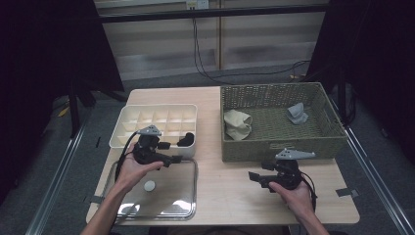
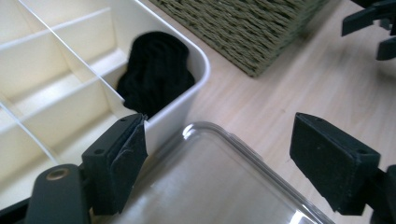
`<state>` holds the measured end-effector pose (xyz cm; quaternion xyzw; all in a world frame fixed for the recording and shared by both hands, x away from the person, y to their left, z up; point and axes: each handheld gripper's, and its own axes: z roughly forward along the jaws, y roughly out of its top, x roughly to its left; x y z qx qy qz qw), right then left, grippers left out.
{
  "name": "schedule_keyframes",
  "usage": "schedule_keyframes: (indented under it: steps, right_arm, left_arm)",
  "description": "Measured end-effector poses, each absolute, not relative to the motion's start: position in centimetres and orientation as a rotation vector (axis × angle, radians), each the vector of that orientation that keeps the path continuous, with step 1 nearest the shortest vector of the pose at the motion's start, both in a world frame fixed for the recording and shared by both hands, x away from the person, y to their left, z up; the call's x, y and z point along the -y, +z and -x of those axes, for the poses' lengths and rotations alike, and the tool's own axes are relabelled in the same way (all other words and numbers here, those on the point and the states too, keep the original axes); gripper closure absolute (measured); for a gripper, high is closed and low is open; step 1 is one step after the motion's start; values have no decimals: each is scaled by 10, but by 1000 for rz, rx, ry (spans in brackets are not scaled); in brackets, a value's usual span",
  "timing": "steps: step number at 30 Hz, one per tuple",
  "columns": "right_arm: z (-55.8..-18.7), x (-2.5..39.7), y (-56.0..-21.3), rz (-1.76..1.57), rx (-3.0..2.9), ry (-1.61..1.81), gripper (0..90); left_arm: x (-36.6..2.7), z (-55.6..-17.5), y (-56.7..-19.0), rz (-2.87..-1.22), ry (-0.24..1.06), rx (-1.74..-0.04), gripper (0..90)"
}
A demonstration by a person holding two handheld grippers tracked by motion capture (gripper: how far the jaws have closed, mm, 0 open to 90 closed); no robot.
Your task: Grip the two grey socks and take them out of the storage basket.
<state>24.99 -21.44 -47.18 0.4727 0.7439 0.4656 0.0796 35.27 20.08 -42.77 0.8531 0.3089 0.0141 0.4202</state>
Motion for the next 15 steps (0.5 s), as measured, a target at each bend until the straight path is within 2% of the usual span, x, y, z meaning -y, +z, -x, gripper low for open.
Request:
schedule_keyframes:
  steps: [15]
  right_arm:
    - [-251,222,-451,-1368,-2222,1406,426]
  left_arm:
    - [-208,-303,-446,-2118,71,-794,172]
